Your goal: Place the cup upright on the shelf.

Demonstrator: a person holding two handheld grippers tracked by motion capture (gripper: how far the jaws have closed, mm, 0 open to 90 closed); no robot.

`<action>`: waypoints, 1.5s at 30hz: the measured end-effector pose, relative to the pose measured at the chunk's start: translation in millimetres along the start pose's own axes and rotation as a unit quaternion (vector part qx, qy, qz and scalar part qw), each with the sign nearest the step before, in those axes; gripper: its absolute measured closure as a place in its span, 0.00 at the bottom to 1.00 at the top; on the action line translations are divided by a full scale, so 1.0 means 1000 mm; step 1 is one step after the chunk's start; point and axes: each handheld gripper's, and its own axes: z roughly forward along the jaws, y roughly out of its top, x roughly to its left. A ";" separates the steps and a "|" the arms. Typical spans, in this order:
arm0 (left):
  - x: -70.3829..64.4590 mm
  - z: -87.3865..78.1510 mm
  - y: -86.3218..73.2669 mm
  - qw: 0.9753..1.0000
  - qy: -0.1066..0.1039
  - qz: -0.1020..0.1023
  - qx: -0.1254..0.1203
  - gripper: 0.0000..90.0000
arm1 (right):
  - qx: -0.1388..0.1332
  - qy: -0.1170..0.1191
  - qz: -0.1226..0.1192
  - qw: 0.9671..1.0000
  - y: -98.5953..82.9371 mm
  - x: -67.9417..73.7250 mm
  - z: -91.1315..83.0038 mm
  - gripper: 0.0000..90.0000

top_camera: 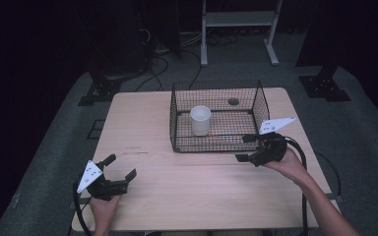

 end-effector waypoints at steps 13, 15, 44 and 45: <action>0.000 0.000 0.000 1.000 0.000 0.000 0.000 0.00 | -0.004 -0.001 0.008 1.000 -0.011 0.001 -0.007 0.17; 0.000 0.000 0.000 1.000 0.000 0.000 0.000 0.00 | -0.008 -0.003 0.009 1.000 -0.012 0.001 -0.009 0.17; 0.000 0.000 0.000 1.000 0.001 0.000 0.001 0.00 | -0.033 -0.016 0.032 0.999 -0.048 0.007 -0.030 0.17; 0.000 0.000 0.000 1.000 0.001 0.000 0.001 0.00 | -0.032 -0.017 0.034 0.999 -0.051 0.007 -0.030 0.17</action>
